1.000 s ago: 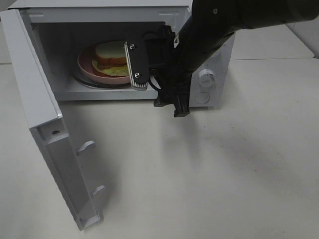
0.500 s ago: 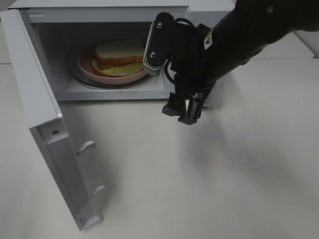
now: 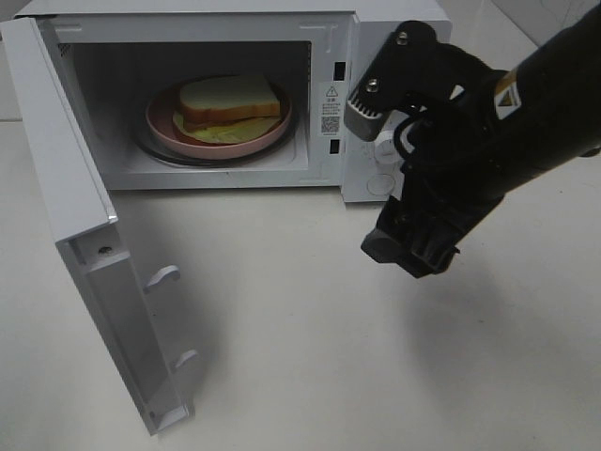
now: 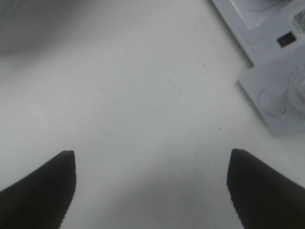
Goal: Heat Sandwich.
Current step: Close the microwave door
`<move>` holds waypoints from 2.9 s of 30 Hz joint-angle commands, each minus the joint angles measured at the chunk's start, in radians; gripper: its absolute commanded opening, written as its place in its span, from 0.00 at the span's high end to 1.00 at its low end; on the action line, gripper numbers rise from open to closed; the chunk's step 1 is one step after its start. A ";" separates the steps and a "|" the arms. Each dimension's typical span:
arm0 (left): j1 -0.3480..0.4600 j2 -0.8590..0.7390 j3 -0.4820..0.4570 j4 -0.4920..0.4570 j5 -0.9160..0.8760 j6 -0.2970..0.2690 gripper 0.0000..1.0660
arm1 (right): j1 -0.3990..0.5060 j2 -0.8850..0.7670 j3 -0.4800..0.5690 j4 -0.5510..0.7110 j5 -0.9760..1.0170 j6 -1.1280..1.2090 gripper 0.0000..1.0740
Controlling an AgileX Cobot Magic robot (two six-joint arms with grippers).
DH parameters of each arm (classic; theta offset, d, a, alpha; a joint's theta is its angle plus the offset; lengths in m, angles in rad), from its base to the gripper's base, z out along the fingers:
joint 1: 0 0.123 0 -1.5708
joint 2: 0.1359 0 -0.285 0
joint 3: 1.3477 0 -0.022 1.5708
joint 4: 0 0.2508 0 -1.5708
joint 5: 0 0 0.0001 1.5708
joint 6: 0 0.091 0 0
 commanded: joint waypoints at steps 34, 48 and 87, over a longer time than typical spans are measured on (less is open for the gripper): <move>-0.005 -0.025 0.004 -0.002 -0.007 -0.003 0.09 | -0.170 -0.661 0.014 -0.008 0.662 0.320 0.29; -0.005 -0.025 0.004 -0.002 -0.007 -0.003 0.09 | -0.457 -0.953 0.144 -0.008 0.657 0.374 0.29; -0.005 -0.022 0.004 -0.002 -0.007 -0.003 0.09 | -0.571 -1.405 0.369 -0.025 0.515 0.438 0.29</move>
